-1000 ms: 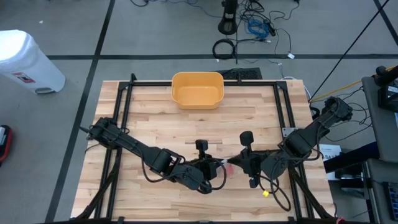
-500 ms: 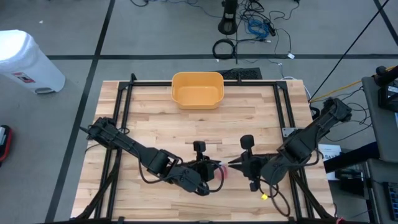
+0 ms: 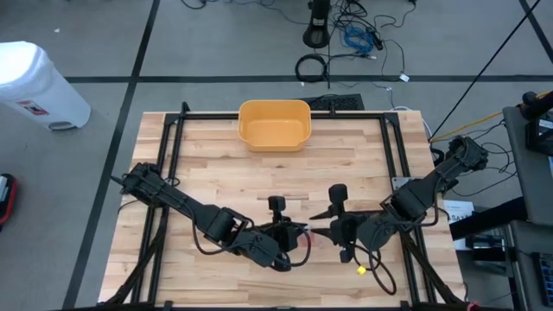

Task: Roll bandage
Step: Close the transparent zip bag

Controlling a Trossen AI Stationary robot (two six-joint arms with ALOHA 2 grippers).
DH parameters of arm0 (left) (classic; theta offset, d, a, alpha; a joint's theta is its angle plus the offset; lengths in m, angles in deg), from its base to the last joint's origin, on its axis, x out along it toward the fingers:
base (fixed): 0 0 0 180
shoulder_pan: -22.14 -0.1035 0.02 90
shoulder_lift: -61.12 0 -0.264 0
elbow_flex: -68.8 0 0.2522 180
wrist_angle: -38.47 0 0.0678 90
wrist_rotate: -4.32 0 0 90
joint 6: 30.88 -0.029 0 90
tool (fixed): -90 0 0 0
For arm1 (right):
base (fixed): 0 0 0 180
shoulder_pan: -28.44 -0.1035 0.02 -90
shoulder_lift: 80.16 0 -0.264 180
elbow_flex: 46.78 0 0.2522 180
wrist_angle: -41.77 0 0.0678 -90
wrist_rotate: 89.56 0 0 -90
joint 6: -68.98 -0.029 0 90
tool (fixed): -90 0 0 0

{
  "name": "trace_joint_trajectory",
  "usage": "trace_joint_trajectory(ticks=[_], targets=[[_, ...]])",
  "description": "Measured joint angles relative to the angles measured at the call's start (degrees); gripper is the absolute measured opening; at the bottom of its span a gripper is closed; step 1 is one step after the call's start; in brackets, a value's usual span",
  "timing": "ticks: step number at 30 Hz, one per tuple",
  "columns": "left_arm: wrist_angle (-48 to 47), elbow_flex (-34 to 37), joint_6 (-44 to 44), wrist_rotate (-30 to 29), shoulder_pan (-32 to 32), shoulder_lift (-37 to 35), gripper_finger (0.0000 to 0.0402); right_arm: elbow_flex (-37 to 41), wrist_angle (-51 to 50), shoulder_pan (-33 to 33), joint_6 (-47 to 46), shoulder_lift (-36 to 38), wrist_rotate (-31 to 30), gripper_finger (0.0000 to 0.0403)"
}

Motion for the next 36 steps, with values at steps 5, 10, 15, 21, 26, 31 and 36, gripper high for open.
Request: trace_joint_trajectory(ticks=[5,10,15,21,26,31,36], targets=[[0.0,0.0,0.0,0.0,0.0,0.0,0.0034,0.0,0.1,0.6,0.6,0.0,4.5,0.0047],[-0.2,0.0,0.0,0.2,0.0,0.0,0.0034,0.0,0.2,1.4,1.0,0.0,5.7,0.0004],[0.0,0.0,0.0,0.2,0.0,-0.1,0.0034,0.0,0.4,1.5,1.1,-0.2,5.7,0.0013],[-0.3,0.1,0.0,0.2,0.0,-0.1,0.0034,0.0,0.6,1.9,1.8,-0.7,5.9,0.0037],[-0.2,0.1,0.0,0.0,0.0,-0.1,0.0034,0.0,1.1,2.4,3.4,-0.8,6.2,0.0009],[-0.4,0.1,0.0,0.1,0.0,-0.1,0.0034,0.0,1.0,2.5,4.3,-0.8,7.4,0.0002],[-1.6,0.1,0.0,0.0,0.1,-0.1,0.0034,0.0,0.8,2.5,4.4,-0.8,7.3,0.0001]])
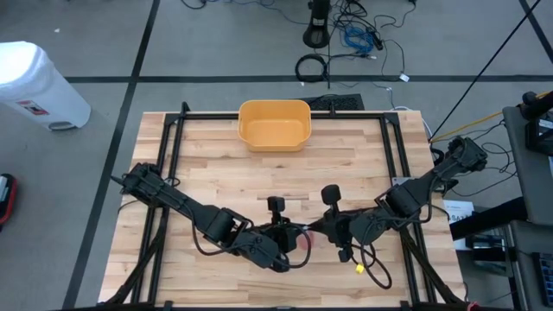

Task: Roll bandage
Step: Close the transparent zip bag

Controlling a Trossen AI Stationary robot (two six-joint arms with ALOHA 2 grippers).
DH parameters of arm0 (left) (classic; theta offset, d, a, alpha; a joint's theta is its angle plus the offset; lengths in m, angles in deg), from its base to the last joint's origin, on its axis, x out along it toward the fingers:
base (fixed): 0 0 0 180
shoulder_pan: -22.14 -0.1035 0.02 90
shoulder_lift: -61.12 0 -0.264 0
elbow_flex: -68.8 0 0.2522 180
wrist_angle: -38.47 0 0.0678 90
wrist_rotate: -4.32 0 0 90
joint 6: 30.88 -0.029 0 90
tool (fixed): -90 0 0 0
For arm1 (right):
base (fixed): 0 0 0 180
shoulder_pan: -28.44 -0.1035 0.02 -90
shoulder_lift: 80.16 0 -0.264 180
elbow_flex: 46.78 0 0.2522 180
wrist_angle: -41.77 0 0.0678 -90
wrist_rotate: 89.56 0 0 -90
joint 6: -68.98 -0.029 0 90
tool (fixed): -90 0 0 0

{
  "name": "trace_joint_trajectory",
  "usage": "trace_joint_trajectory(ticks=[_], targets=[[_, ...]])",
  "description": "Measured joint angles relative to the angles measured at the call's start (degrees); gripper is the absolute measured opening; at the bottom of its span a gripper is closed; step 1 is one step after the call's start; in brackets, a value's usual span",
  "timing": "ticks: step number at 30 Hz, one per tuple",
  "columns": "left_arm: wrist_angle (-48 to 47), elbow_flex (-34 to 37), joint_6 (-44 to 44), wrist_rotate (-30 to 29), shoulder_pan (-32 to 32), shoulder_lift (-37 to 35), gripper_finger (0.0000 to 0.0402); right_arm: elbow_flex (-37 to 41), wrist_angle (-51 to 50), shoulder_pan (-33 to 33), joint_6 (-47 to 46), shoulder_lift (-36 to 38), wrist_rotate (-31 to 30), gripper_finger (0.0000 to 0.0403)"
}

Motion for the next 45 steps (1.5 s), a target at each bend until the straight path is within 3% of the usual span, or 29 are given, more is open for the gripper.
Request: trace_joint_trajectory(ticks=[26,31,39,45], targets=[[-8.8,-0.1,7.0,-0.6,0.7,-2.3,0.0034,0.0,-3.4,-0.4,-3.5,-0.1,0.4,0.0002],[-8.9,-0.1,7.0,-0.6,0.7,-3.7,0.0034,0.0,-3.3,-0.4,-5.1,-0.9,0.4,0.0051],[-9.2,-0.1,7.5,1.3,0.8,-7.4,0.0034,0.0,8.8,1.8,1.0,-0.7,0.9,0.0168],[-9.7,-0.1,7.5,1.4,1.1,-8.1,0.0034,0.0,11.0,4.9,1.2,-0.7,5.0,0.0195]])
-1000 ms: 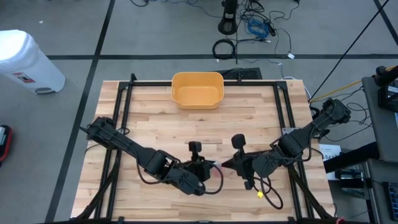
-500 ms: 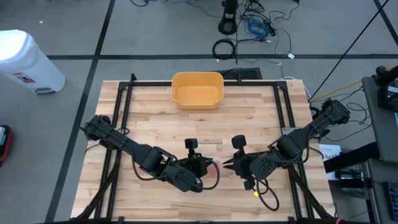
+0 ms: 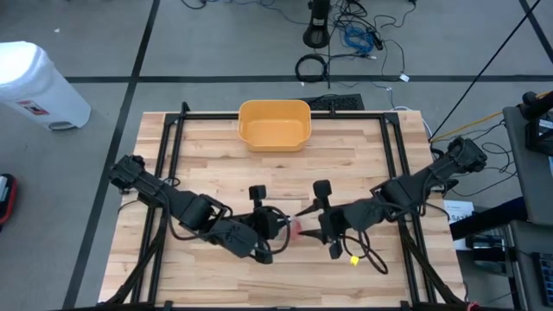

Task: Roll bandage
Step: Close the transparent zip bag

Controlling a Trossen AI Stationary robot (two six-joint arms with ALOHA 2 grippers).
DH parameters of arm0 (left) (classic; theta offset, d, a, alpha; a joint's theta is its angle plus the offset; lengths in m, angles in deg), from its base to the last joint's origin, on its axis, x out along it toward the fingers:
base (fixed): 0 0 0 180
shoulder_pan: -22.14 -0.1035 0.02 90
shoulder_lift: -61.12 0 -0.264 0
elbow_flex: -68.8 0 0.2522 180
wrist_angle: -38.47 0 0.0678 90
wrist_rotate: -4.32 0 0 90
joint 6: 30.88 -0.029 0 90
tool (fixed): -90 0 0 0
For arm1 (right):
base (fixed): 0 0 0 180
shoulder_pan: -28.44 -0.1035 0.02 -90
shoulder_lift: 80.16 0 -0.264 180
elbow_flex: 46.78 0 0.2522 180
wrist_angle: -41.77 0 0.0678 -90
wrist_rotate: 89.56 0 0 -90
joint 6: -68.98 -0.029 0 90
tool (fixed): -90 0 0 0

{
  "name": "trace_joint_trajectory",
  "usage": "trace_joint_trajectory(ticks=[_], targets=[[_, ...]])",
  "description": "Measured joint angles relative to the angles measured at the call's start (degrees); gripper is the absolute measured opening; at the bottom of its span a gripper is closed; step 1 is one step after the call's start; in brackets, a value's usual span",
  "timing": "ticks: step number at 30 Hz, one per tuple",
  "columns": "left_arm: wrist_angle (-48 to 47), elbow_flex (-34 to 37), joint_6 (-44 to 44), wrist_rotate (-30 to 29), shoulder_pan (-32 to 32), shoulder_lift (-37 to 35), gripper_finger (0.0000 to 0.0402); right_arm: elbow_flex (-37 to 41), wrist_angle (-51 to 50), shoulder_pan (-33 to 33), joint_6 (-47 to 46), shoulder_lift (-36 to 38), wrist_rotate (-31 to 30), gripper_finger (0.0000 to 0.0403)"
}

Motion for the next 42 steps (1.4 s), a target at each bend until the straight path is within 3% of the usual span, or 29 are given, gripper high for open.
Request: trace_joint_trajectory(ticks=[8,14,21,28,42], targets=[[-1.1,0.0,0.1,0.0,0.1,0.0,0.0034,0.0,1.3,2.3,1.5,-1.3,-0.1,0.0179],[-3.1,0.0,1.6,0.3,0.4,0.0,0.0034,0.0,-0.6,-0.5,-0.2,-0.3,-1.0,0.0174],[-3.6,0.0,3.0,0.3,0.4,0.0,0.0034,0.0,0.2,-1.6,0.3,-0.2,-5.8,0.0175],[-3.6,0.0,3.0,0.3,0.4,0.0,0.0034,0.0,3.1,0.1,1.4,-0.4,-3.8,0.0171],[-3.7,0.0,3.0,0.2,0.3,0.0,0.0034,0.0,6.4,4.2,2.2,-2.4,6.0,0.0085]])
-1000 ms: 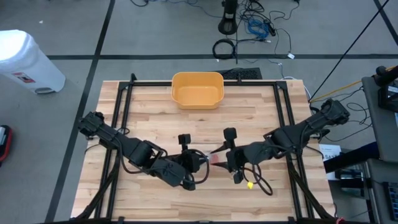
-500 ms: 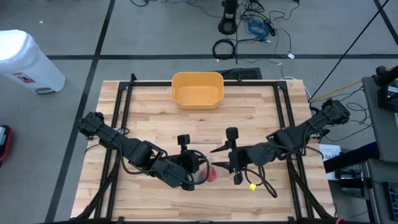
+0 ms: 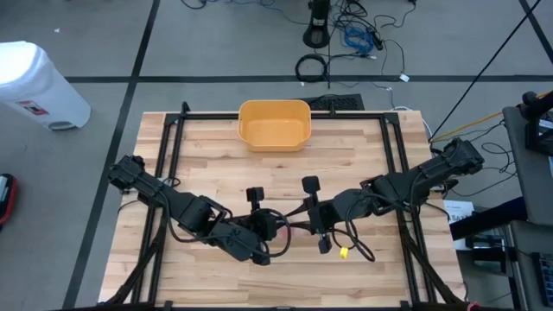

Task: Roll bandage
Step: Close the transparent zip bag

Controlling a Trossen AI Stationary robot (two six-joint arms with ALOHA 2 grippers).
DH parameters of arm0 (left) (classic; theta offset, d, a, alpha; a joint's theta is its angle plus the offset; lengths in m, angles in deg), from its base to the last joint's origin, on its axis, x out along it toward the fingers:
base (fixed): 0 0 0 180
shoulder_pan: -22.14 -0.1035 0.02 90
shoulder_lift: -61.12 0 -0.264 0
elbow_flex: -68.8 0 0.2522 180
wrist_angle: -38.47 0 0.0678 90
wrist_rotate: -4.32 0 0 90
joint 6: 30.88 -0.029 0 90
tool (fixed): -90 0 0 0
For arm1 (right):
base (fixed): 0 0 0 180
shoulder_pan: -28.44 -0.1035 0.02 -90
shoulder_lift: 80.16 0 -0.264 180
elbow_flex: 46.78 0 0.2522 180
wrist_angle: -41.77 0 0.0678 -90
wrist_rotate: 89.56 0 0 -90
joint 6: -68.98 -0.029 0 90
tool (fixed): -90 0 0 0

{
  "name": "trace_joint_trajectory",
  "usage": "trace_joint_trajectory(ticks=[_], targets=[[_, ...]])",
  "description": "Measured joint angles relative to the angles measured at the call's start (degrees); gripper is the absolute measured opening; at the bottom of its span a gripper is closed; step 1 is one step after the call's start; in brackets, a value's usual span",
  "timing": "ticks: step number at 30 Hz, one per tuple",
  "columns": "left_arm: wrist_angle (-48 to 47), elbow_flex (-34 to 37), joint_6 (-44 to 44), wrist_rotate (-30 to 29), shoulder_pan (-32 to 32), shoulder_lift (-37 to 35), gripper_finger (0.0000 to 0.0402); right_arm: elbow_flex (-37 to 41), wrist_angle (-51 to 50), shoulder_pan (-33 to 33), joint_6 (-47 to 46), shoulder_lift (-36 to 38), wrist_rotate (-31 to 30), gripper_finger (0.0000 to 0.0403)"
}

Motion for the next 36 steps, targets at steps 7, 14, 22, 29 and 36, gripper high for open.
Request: trace_joint_trajectory(ticks=[7,14,22,29,36], targets=[[-0.2,0.0,0.0,0.1,0.0,0.0,0.0034,0.0,-0.9,0.4,-0.5,0.0,2.3,0.0051],[-0.2,0.1,0.0,0.1,0.0,0.1,0.0034,0.0,-3.0,0.4,-0.6,0.0,2.5,0.0044],[0.2,0.1,0.0,-0.3,0.0,0.1,0.0034,0.0,-3.6,0.8,0.1,0.0,2.9,0.0059],[0.1,0.1,0.0,-0.3,0.0,0.1,0.0034,0.0,-3.5,1.1,1.4,0.0,2.8,0.0011],[-0.1,0.1,0.0,0.2,0.0,0.1,0.0034,0.0,-3.7,0.7,2.1,-0.2,2.4,0.0001]])
